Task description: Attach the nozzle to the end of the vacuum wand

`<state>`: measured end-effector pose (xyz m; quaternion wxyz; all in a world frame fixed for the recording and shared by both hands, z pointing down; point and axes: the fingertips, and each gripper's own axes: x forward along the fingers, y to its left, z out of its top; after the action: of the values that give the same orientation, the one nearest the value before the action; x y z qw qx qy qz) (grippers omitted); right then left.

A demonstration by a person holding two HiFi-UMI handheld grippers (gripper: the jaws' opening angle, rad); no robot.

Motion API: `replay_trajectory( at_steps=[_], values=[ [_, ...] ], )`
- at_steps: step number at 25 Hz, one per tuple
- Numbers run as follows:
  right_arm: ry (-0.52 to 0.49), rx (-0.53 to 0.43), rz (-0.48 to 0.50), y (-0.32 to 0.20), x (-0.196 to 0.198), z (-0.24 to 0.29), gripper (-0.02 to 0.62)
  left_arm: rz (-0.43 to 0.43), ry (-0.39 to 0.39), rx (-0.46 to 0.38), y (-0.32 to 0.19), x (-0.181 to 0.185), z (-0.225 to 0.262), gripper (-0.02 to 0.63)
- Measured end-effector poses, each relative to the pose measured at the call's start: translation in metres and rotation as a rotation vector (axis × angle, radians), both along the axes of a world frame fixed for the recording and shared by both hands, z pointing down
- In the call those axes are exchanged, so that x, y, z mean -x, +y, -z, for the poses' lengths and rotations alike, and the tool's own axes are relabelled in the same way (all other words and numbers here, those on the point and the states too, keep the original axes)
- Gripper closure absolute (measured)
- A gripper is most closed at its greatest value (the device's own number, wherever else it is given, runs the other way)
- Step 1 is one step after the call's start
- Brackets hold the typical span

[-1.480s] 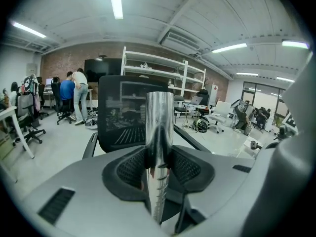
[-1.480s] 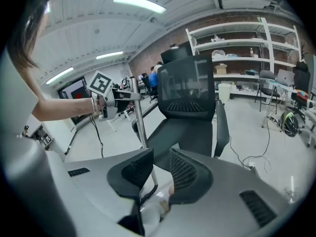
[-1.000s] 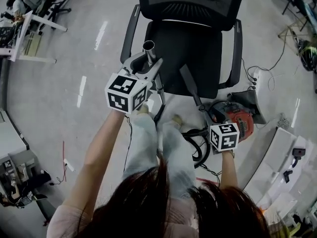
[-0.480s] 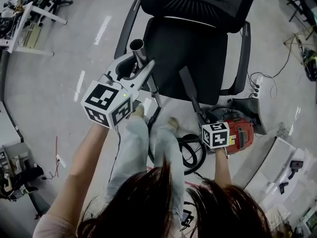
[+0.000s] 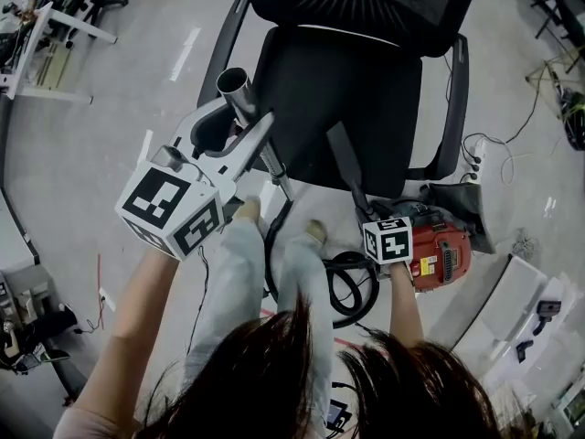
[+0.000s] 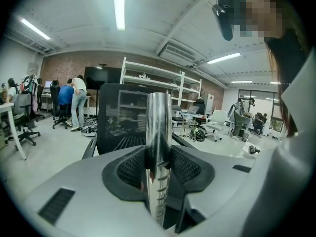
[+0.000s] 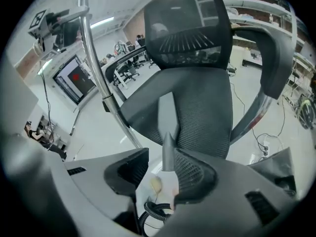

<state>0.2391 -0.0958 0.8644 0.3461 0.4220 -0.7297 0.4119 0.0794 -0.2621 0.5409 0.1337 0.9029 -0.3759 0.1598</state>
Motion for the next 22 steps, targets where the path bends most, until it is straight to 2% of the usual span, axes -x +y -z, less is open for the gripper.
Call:
replay_trajectory(
  at_steps=[11,22],
  values=[
    [-0.010,0.078,0.009,-0.013,0.003,-0.039,0.437,-0.021,0.026,-0.010,-0.002,-0.004,-0.004,0.449],
    [0.021,0.166,0.068,-0.016,0.014,-0.070,0.437,-0.025,0.029,-0.006,-0.003,-0.003,-0.006,0.449]
  ],
)
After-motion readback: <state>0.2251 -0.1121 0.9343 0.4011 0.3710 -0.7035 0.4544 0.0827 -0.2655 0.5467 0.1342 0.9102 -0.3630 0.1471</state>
